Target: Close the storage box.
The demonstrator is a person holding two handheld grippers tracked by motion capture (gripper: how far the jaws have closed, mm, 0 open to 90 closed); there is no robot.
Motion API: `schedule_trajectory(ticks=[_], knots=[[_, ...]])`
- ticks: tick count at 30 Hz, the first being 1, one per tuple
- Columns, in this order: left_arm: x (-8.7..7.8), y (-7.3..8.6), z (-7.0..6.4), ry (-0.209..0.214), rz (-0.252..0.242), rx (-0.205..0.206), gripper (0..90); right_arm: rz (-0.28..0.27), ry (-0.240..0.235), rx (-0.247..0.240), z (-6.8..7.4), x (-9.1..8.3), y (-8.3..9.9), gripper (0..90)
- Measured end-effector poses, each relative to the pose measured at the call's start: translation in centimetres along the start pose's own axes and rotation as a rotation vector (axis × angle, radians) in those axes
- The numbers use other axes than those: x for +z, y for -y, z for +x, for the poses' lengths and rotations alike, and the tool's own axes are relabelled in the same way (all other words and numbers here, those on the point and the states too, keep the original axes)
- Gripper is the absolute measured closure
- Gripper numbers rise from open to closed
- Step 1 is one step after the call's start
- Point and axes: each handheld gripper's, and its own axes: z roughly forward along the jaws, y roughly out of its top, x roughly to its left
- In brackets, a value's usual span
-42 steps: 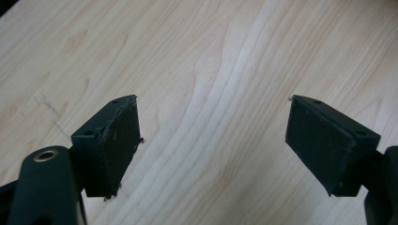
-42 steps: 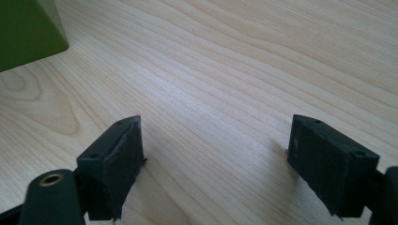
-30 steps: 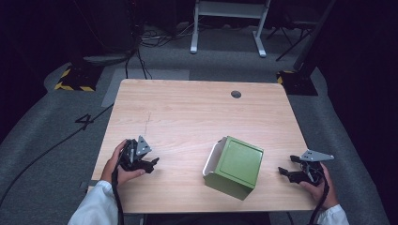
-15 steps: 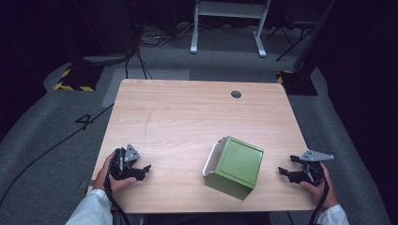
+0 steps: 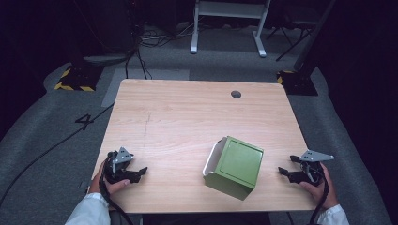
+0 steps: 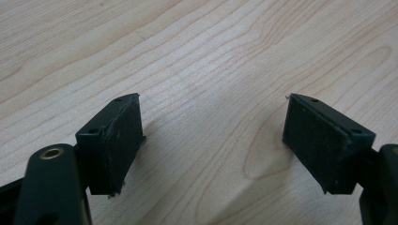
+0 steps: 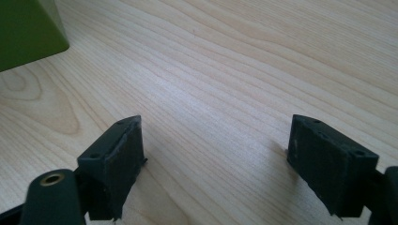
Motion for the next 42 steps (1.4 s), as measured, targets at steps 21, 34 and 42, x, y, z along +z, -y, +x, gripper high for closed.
schedule_trajectory(ticks=[21, 34, 42], knots=[[0.05, -0.03, -0.01, 0.001, 0.001, -0.007, 19.8, 0.000, -0.004, 0.000, -0.01, 0.00, 0.00, 19.1], [0.08, -0.04, -0.01, 0.001, -0.001, -0.009, 19.6, 0.000, -0.006, 0.002, -0.04, 0.01, 0.00, 19.2], [0.11, -0.08, 0.00, -0.003, 0.002, -0.010, 19.3, 0.000, -0.004, 0.000, -0.01, 0.00, 0.00, 19.2]])
